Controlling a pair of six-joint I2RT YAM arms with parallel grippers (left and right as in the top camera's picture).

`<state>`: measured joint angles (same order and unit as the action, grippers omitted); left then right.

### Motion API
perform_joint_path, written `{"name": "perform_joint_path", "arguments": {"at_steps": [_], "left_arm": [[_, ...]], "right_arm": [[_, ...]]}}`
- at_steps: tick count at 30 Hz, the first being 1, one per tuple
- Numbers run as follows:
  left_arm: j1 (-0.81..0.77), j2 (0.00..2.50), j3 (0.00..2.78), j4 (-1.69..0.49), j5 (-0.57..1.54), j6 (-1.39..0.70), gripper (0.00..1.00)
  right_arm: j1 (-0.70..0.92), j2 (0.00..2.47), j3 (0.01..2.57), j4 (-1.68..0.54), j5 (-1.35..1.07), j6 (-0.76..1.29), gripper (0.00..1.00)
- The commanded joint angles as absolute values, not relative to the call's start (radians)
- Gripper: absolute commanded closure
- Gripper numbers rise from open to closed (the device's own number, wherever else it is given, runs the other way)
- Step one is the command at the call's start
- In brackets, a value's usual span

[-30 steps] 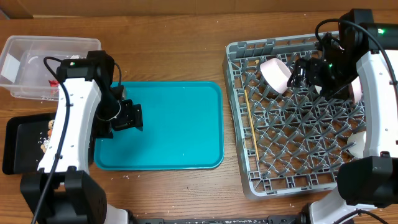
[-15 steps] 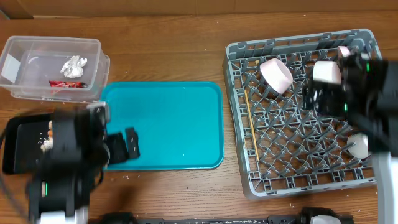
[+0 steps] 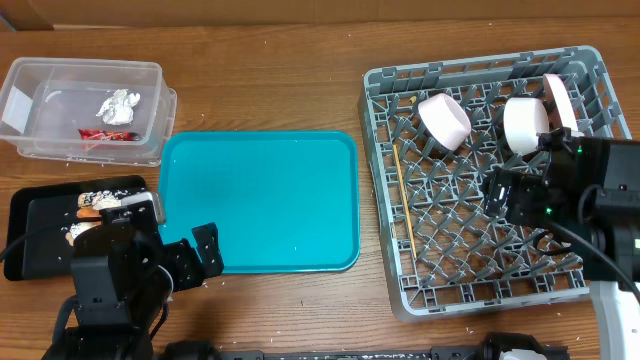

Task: Sort waste into correct bins and load items into the dishwasher

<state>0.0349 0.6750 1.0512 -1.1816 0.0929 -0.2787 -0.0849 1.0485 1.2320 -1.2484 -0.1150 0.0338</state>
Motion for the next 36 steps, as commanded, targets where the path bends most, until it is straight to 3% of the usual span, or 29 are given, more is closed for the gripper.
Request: {"name": "perform_joint_path", "arguments": {"at_steps": [1, 18, 36], "left_arm": [[0.039, 0.673, 1.044, -1.181, 0.078, -0.292, 0.00], [0.039, 0.673, 1.044, -1.181, 0.078, -0.292, 0.00], [0.039, 0.673, 1.044, -1.181, 0.078, -0.292, 0.00]], "right_arm": [[-0.084, 1.061, 1.225, -1.243, -0.105, 0.037, 0.00], [-0.084, 0.973, 1.213, -1.200, -0.106, 0.036, 0.00], [0.013, 0.206, 0.568, -0.607, -0.117, 0.026, 0.00]]}}
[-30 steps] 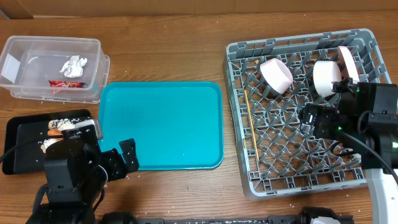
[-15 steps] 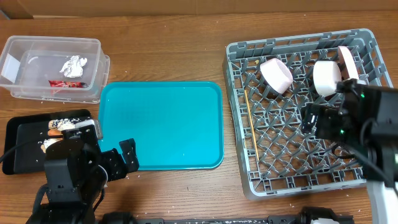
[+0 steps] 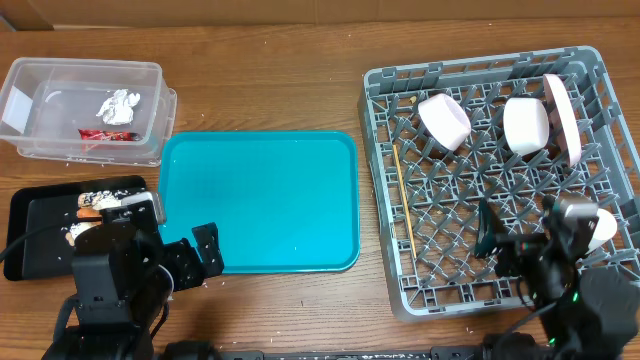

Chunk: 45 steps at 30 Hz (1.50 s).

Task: Sort waste into correct bins and load items into the dishwasher

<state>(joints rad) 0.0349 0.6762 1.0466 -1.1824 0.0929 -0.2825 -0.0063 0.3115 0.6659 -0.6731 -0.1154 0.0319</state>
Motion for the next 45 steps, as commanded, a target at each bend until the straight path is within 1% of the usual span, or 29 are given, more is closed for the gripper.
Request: {"name": "perform_joint_path", "arguments": {"at_steps": [1, 9, 15, 20, 24, 28, 30, 45], "left_arm": [[0.039, 0.673, 1.044, -1.181, 0.078, -0.292, 0.00], [0.039, 0.673, 1.044, -1.181, 0.078, -0.292, 0.00], [0.039, 0.673, 1.044, -1.181, 0.078, -0.292, 0.00], [0.039, 0.673, 1.044, -1.181, 0.078, -0.292, 0.00], [0.039, 0.673, 1.044, -1.181, 0.078, -0.292, 0.00], [0.039, 0.673, 1.044, -1.181, 0.078, -0.292, 0.00], [0.039, 0.673, 1.044, -1.181, 0.078, -0.292, 0.00], [0.039, 0.673, 1.044, -1.181, 0.078, -0.292, 0.00]], "right_arm": [[0.013, 0.175, 0.537, -0.579, -0.118, 0.027, 0.00], [0.013, 0.001, 0.293, -0.306, -0.112, 0.026, 0.00], [0.013, 0.003, 0.145, -0.068, -0.065, 0.023, 0.00], [0.009, 0.003, 0.003, 0.173, -0.059, -0.076, 0.00], [0.001, 0.003, 0.008, 0.072, -0.073, -0.109, 0.00], [-0.003, 0.003, 0.008, -0.084, -0.096, -0.076, 0.00], [-0.003, 0.003, 0.008, -0.078, -0.094, -0.052, 0.00], [-0.001, 0.003, 0.008, -0.077, -0.094, -0.052, 0.00]]}}
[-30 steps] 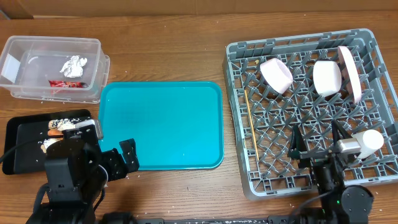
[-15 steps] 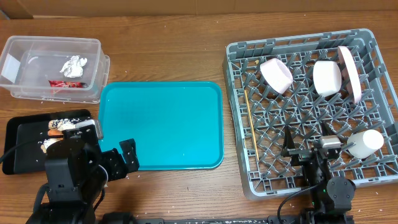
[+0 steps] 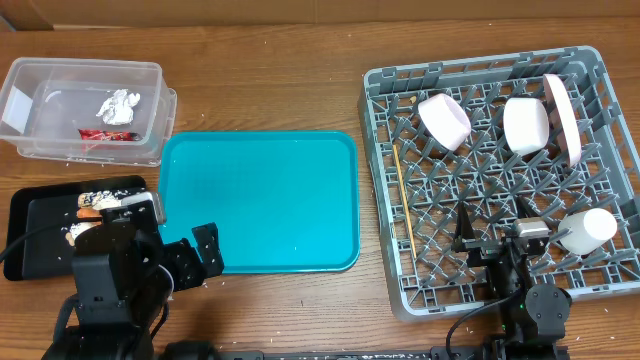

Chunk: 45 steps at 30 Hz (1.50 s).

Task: Sort waste into correct bins and load items into the dishwasher

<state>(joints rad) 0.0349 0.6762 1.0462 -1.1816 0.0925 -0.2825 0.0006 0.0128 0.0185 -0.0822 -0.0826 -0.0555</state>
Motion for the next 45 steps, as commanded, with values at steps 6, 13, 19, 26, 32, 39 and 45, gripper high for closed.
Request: {"name": "perform_joint_path", "arguments": {"at_steps": [6, 13, 19, 26, 32, 39, 45], "left_arm": [[0.039, 0.673, 1.044, -1.181, 0.078, -0.292, 0.00], [0.039, 0.673, 1.044, -1.181, 0.078, -0.292, 0.00], [0.039, 0.673, 1.044, -1.181, 0.078, -0.292, 0.00], [0.040, 0.624, 1.022, -1.208, 0.070, -0.284, 0.00], [0.054, 0.418, 0.762, -0.953, 0.053, -0.285, 0.00], [0.051, 0.172, 0.364, -0.474, 0.052, -0.273, 0.00], [0.047, 0.042, 0.153, -0.164, 0.044, -0.174, 0.00]], "right_arm": [[-0.001, 0.003, 0.008, -0.077, -0.094, -0.052, 0.00], [-0.001, 0.003, 0.008, -0.077, -0.094, -0.052, 0.00], [-0.001, 0.003, 0.008, -0.077, -0.094, -0.052, 0.00], [-0.001, 0.003, 0.008, -0.077, -0.094, -0.052, 0.00], [-0.001, 0.003, 0.008, -0.077, -0.094, -0.052, 0.00], [-0.001, 0.003, 0.008, -0.077, -0.094, -0.052, 0.00], [-0.001, 0.003, 0.008, -0.077, -0.094, -0.052, 0.00]]}}
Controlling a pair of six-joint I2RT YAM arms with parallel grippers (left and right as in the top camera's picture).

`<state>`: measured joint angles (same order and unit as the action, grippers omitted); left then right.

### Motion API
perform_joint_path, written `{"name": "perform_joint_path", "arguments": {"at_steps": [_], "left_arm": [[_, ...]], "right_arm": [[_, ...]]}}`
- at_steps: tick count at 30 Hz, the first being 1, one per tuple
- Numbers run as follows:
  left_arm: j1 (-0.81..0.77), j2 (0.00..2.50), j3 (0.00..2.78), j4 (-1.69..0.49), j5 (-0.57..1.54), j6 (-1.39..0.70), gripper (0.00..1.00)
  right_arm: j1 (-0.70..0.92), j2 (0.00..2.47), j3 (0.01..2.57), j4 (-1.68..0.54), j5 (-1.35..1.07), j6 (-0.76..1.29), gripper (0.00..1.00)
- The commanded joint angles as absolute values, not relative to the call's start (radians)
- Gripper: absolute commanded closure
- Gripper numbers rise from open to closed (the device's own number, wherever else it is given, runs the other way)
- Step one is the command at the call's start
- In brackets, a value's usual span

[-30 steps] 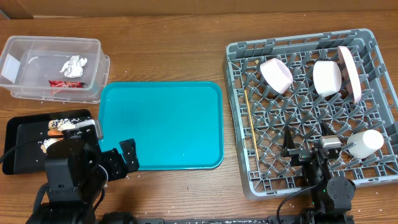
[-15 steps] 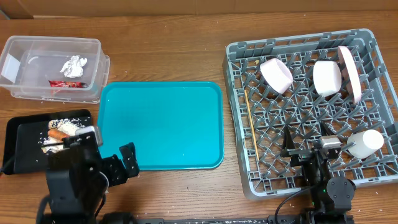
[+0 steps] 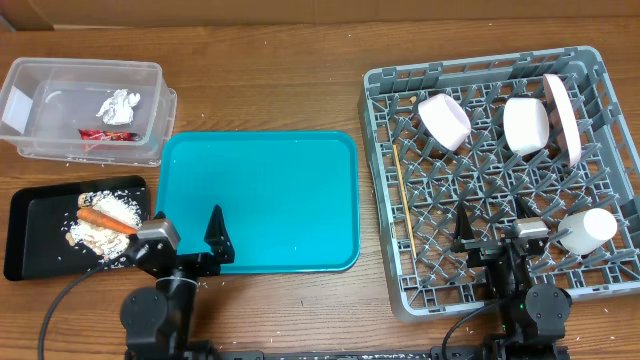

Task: Sort waste into correct bins and load items into the dishwasher

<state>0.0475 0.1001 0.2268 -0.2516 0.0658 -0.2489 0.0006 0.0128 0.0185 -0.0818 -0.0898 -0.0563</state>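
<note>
The teal tray (image 3: 260, 200) lies bare in the middle. In the grey dishwasher rack (image 3: 385, 180) sit a white bowl (image 3: 444, 119), a white cup (image 3: 526, 124), a plate on edge (image 3: 563, 115), a second cup on its side (image 3: 588, 229) and a chopstick (image 3: 403, 205). A clear bin (image 3: 30, 85) holds wrappers (image 3: 115, 108). The black tray (image 3: 25, 230) holds rice and a carrot piece (image 3: 102, 217). My left gripper (image 3: 187, 240) stands open at the teal tray's front left corner. My right gripper (image 3: 497, 238) stands open over the rack's front edge. Neither holds anything.
The wooden table's front edge runs just below both arms. The clear bin stands at the back left, the black tray in front of it. Crumbs lie scattered around the black tray.
My left arm has drawn back toward the front edge and no longer covers the black tray, so the rice and carrot show in full. The right arm has not moved.
My right gripper was over the rack's right side near the cups. Then it was nearer the rack's front, and a white cup showed lying at the right front. Then it rested at the front edge. The left arm stayed put until it drew back just now.
</note>
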Motion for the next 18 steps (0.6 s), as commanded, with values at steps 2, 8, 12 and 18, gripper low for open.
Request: {"name": "perform_joint_path", "arguments": {"at_steps": [2, 8, 12, 18], "left_arm": [[0.046, 0.015, 0.097, -0.064, 0.041, -0.120, 0.00], [0.041, 0.003, 0.005, 0.073, 0.026, -0.014, 0.00], [0.031, 0.003, 0.004, -0.064, 0.020, -0.015, 0.00], [0.018, 0.003, 0.005, -0.077, 0.019, -0.014, 0.00]], "right_arm": [[-0.001, 0.003, 0.008, -0.077, -0.094, -0.052, 0.00], [-0.001, 0.003, 0.008, -0.077, -0.094, -0.052, 0.00], [-0.001, 0.003, 0.008, -0.077, -0.094, -0.052, 0.00], [-0.001, 0.003, 0.008, -0.077, -0.094, -0.052, 0.00]]}}
